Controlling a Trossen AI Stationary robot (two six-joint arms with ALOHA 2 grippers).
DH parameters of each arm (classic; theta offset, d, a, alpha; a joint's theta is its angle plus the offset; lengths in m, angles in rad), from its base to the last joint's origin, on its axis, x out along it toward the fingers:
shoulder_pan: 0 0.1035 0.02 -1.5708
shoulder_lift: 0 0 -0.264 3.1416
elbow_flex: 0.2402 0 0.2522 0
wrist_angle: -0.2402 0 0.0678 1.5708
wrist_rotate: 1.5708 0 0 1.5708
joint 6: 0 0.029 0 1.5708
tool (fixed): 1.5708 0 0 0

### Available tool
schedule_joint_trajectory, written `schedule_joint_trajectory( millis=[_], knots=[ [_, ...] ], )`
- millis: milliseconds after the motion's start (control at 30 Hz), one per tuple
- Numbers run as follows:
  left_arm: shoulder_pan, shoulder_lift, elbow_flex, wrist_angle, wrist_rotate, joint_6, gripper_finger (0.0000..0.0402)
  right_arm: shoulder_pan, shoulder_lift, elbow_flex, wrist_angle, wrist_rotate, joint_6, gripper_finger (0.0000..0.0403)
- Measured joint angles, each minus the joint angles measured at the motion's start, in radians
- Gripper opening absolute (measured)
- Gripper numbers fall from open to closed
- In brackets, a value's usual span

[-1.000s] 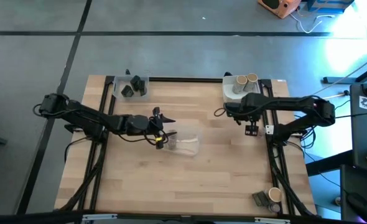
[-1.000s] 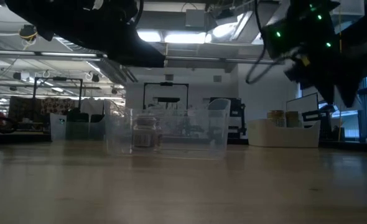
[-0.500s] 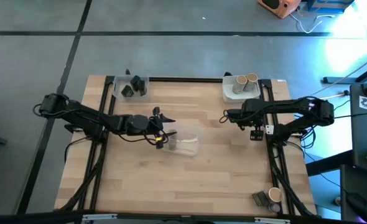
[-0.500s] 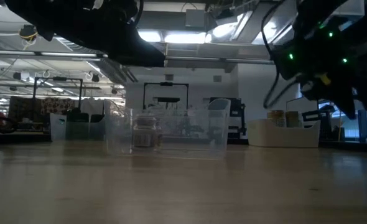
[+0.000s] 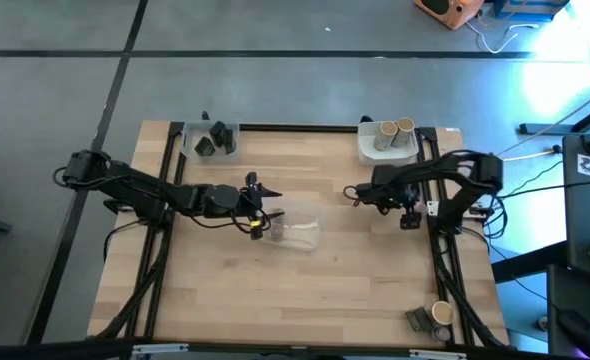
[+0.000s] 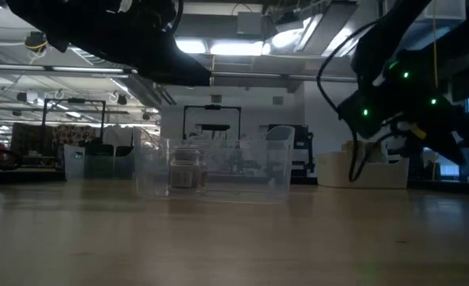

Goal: Sort spices by type
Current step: Put the brown seasoning bottle into the bottom transparent bin

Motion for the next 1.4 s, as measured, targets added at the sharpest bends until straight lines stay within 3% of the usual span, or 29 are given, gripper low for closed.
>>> schedule_joint_trajectory(
  millis=[367,767,1133,1400],
  knots=[
    [0.0,0.0,0.0,-0.002,0.0,-0.001,0.0237,-0.026,0.156,0.0,-0.003,0.016,0.0,0.0314],
    [0.0,0.0,0.0,-0.002,0.0,-0.007,0.0237,-0.089,0.181,-0.001,0.0,0.025,0.003,0.018],
    [0.0,0.0,0.0,0.003,0.0,-0.008,0.0237,-0.075,0.138,0.086,-0.048,-0.078,0.069,0.0183],
    [0.0,0.0,0.0,0.002,0.0,-0.008,0.0237,0.068,0.133,0.175,-0.061,-0.18,0.127,0.0183]
  ],
)
